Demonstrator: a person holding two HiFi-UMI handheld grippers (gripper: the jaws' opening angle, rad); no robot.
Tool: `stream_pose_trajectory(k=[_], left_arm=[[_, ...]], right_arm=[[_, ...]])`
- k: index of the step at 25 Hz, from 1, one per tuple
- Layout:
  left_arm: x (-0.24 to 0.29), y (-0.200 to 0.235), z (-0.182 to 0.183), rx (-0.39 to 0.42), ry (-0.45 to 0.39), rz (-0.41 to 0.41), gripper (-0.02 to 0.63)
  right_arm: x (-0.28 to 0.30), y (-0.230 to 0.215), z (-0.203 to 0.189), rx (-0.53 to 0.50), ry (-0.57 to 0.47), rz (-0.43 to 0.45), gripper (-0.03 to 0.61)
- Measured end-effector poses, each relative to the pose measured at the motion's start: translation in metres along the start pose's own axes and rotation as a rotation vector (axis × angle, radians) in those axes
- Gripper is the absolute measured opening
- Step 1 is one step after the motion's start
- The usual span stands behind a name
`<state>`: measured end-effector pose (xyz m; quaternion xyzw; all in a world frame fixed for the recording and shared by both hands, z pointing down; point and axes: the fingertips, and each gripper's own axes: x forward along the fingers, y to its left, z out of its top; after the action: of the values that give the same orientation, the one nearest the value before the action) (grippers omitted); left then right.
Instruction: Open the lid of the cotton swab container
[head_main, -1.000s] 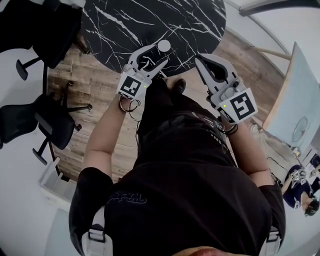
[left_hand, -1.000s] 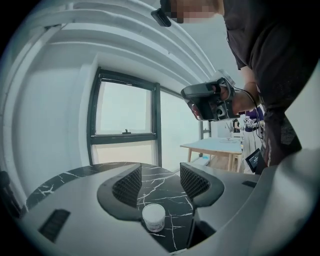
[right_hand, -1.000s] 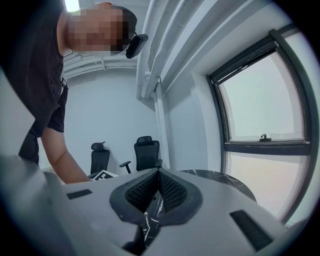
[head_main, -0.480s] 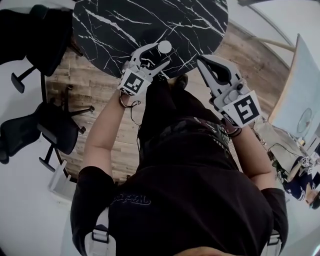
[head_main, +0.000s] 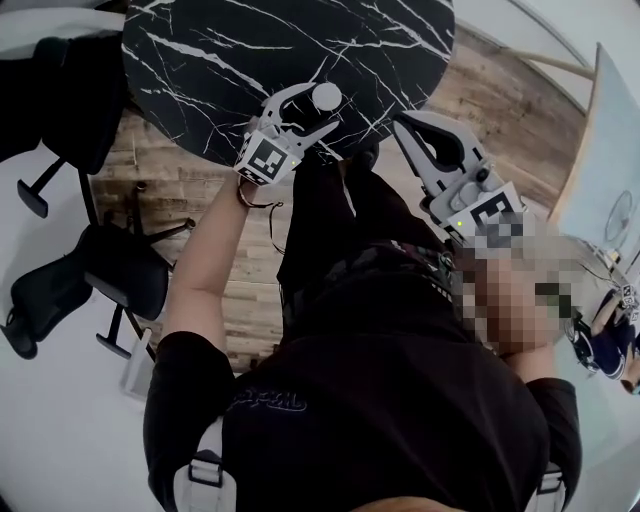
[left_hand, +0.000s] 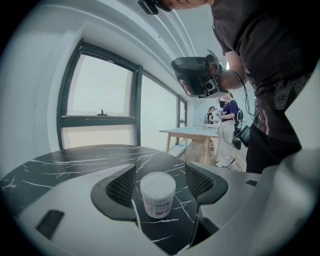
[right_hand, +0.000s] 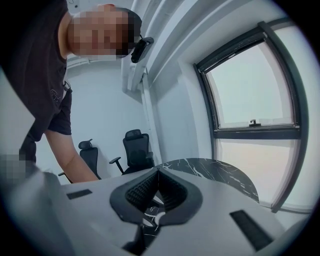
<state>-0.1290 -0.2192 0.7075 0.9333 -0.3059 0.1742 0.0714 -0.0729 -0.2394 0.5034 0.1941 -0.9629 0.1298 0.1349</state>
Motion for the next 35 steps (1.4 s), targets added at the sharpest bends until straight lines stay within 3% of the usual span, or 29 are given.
stream_pose_trajectory(k=[13,35], left_arm=[[0.027,0.002,-0.049,-0.001,0.080,-0.012,0.328],[0.044,0.008,-0.054,-0.004,0.137,-0.004,0.275]], right_arm=[[0.012,-0.012,-0.023,0.060,0.023,-0.012,0.023],[0.015,-0.013,-0.028,0.072,0.033,-0.009,0.023]])
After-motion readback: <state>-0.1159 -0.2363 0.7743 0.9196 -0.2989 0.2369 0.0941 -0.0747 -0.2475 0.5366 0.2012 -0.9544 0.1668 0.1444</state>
